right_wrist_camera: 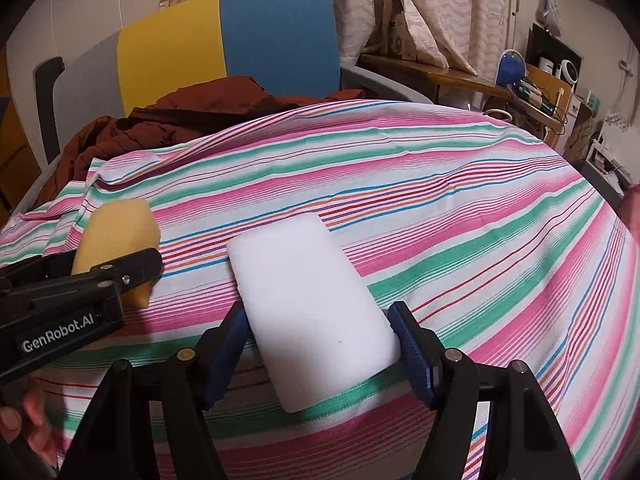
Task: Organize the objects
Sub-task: 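Grasp the yellow sponge with the left tool while the right tool grasps the white sponge bar, then carry the yellow sponge and white bar to the gold tray and open both tools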
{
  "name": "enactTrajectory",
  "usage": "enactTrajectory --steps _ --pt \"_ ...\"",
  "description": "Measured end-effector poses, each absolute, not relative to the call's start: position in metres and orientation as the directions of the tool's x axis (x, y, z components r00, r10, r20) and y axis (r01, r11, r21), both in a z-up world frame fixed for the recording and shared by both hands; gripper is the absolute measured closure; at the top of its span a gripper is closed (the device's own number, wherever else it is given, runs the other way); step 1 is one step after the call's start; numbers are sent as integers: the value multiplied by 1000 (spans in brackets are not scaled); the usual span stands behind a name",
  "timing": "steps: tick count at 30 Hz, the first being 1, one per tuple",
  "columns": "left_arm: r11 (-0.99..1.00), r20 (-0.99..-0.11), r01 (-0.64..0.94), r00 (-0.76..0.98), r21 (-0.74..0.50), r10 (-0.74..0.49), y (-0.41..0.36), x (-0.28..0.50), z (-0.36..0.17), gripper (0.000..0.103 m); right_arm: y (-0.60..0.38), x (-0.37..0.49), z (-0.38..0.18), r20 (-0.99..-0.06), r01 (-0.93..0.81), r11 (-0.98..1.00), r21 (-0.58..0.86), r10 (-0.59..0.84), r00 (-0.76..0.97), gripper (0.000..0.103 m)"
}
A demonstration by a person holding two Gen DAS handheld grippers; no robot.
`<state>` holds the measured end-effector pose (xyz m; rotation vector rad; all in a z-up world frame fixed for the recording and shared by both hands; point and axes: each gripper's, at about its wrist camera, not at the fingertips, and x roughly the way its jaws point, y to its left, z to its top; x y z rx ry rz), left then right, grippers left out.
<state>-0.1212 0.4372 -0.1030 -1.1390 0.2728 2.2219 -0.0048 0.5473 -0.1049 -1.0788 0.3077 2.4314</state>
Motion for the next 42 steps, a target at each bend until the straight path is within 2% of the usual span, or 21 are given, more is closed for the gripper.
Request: enactTrajectory --steps 3,6,11,18,25,29,34,38,42 --pt "-785 -777 -611 -446 -97 443 433 -118 -101 47 547 -5 -105 -741 -495 -869 13 324 -588 32" --pt "-796 -759 -600 -480 -81 439 426 -111 -97 48 546 -5 -105 -736 -498 -867 5 334 -588 34" --pt "-809 -710 -586 -549 -48 441 409 -92 -85 49 543 -4 -105 -728 -507 -862 -14 356 -586 35" --pt "-782 -686 -616 -530 -94 499 383 -57 -77 49 543 -4 -104 -720 -529 -848 -42 392 -572 35" --pt "-763 -663 -643 -545 -61 513 356 -26 -75 49 538 -3 -101 -708 -540 -839 -72 424 -565 35" --pt "-758 -655 -652 -557 -36 511 343 -16 -78 49 531 1 -94 -675 -544 -833 -99 458 -579 35" --pt "-762 -637 -647 -578 -22 510 327 -3 -72 49 519 15 -78 -589 -563 -818 -119 515 -623 35" --pt "-756 -631 -649 -553 -83 544 310 9 -64 49 513 22 -69 -531 -577 -806 -130 548 -646 34" --pt "-735 -628 -670 -528 -105 571 293 23 -57 49 511 20 -65 -551 -569 -811 -132 538 -638 34"
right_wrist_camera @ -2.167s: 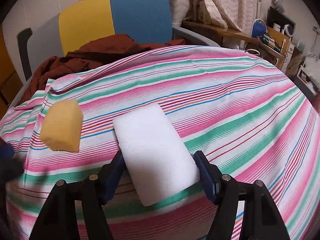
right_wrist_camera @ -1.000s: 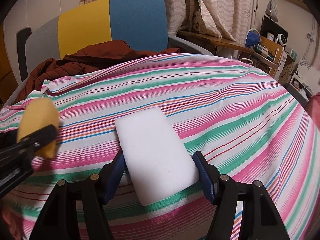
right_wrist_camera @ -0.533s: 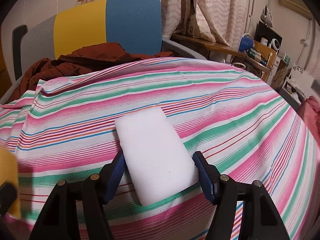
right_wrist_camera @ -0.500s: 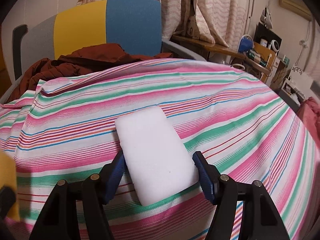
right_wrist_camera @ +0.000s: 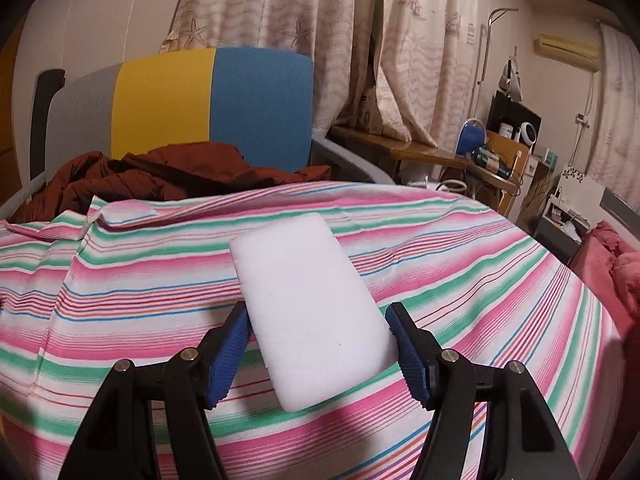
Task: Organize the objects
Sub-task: 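Carry the yellow sponge and white bar to the gold tray and open both tools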
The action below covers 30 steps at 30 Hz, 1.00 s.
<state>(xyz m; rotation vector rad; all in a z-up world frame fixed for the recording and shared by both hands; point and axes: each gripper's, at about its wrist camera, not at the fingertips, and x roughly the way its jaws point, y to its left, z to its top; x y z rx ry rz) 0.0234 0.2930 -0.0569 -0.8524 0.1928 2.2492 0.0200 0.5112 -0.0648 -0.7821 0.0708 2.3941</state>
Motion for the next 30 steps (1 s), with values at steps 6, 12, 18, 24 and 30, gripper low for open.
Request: enactTrajectory --steps 6,12,18,24,30 --pt "-725 -618 -676 -517 -130 592 260 37 -49 49 501 30 -62 -607 -547 -833 -82 477 -635 34" --pt "-738 -597 -658 -536 -148 597 227 42 -36 49 464 43 -56 -628 -500 -864 -53 418 -656 34" --pt "-775 -589 -614 -574 -151 569 195 41 -28 48 425 47 -47 -640 -449 -893 -19 356 -681 33" --pt "-820 -565 -546 -627 -172 536 157 37 -19 48 390 48 -33 -629 -392 -919 45 279 -726 33" --pt "-854 -552 -487 -668 -181 498 121 31 -14 48 354 45 -16 -616 -317 -944 96 194 -763 33"
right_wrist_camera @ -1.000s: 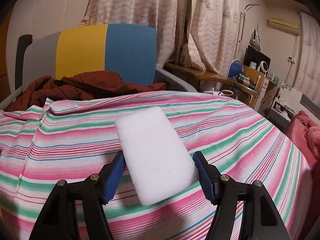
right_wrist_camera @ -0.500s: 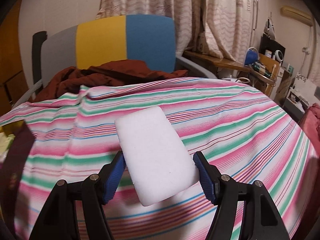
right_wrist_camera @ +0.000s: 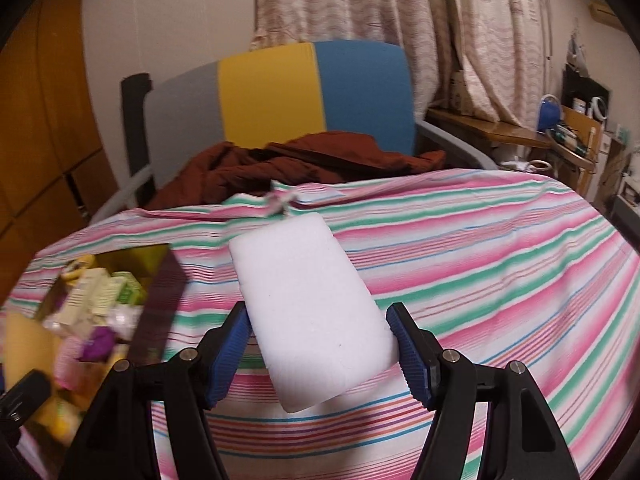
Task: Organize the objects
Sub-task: 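Carry the yellow sponge and white bar to the gold tray and open both tools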
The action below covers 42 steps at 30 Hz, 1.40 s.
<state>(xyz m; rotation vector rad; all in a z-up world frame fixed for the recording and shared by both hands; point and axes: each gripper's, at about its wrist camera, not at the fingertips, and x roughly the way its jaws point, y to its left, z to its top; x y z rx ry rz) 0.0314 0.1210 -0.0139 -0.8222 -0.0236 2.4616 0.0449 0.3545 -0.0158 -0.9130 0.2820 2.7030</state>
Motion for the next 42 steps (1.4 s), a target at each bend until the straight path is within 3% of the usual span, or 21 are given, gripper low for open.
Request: enactTrajectory --steps 21,35,42 --pt "-926 -588 -340 -721 -161 367 23 24 -24 48 247 30 -2 -626 -57 -967 250 -117 -771 32" --pt "-923 -668 -373 -663 -97 338 2 34 -35 48 210 33 -22 -676 16 -953 302 -226 -702 31" --pt "-903 -660 -410 -643 -131 388 18 17 -22 47 222 2 -16 -671 -48 -948 316 -187 -718 30"
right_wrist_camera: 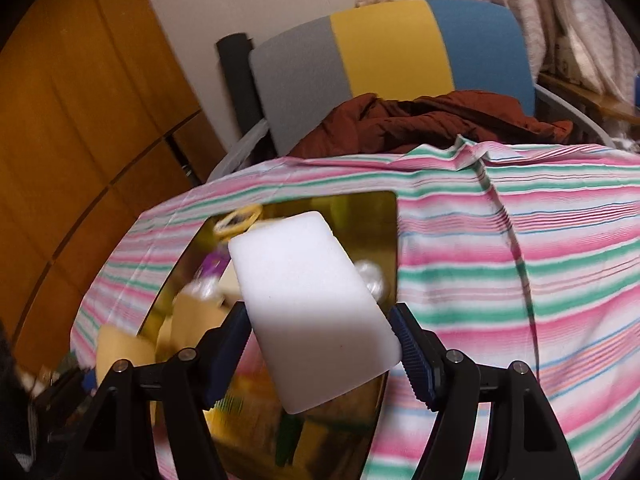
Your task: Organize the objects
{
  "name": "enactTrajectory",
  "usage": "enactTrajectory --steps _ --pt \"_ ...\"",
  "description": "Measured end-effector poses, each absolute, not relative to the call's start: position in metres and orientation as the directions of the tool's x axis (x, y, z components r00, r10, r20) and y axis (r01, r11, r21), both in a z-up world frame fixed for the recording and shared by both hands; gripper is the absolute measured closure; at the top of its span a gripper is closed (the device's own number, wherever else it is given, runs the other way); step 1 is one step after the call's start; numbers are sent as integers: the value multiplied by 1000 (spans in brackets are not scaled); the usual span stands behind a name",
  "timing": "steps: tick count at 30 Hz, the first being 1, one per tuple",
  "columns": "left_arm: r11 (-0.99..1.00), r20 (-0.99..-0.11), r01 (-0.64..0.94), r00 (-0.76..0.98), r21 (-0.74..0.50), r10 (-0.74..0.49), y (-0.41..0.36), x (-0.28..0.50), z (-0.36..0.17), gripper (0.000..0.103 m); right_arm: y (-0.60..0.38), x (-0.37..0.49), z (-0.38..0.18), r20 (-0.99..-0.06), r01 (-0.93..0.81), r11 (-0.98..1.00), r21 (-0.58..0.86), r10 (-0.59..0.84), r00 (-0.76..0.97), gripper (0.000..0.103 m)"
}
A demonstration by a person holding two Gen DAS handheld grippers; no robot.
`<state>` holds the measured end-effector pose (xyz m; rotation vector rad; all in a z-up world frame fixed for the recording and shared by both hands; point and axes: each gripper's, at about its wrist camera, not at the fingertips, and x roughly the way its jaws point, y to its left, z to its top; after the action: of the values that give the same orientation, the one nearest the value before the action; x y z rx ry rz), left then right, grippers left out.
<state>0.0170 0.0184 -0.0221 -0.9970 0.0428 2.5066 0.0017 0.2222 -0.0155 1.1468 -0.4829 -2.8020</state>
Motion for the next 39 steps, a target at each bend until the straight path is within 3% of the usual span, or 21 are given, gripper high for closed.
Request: enactTrajectory --steps 9,13,15,21,24,27,31,35,39 --pt "-852 -714 -502 -542 -147 443 67 -7 -31 47 240 -61 -26 -707 -145 -923 357 -165 -688 29" --pt "-843 -728 -517 -519 -149 447 79 -15 -35 47 247 -77 -26 -686 -146 -893 426 -213 -696 16" --pt "-838 -733 -524 -510 -150 450 82 -17 -36 47 251 -75 -22 -666 -156 -875 459 -222 -712 10" --pt "-826 -737 -537 -486 -172 470 87 -19 -39 47 256 -40 -7 -621 -147 -878 456 -195 -759 9" --pt "-842 -730 -522 -522 -135 441 88 -18 -31 42 259 -23 -3 -598 -137 -877 461 -192 -778 9" --pt "-866 -706 -489 -574 -110 414 82 -16 -19 36 262 -11 2 -585 -134 -883 450 -178 -791 9" --pt "-847 -643 -474 -575 -242 506 58 -20 -2 18 261 -1 5 -576 -119 -889 442 -180 -797 9" --pt "-812 -577 -467 -575 -351 580 39 -17 7 18 259 6 2 -577 -113 -881 459 -199 -792 9" --pt "-872 -556 -353 -672 -340 489 15 -14 16 18 252 9 -3 -599 -102 -888 449 -215 -771 9"
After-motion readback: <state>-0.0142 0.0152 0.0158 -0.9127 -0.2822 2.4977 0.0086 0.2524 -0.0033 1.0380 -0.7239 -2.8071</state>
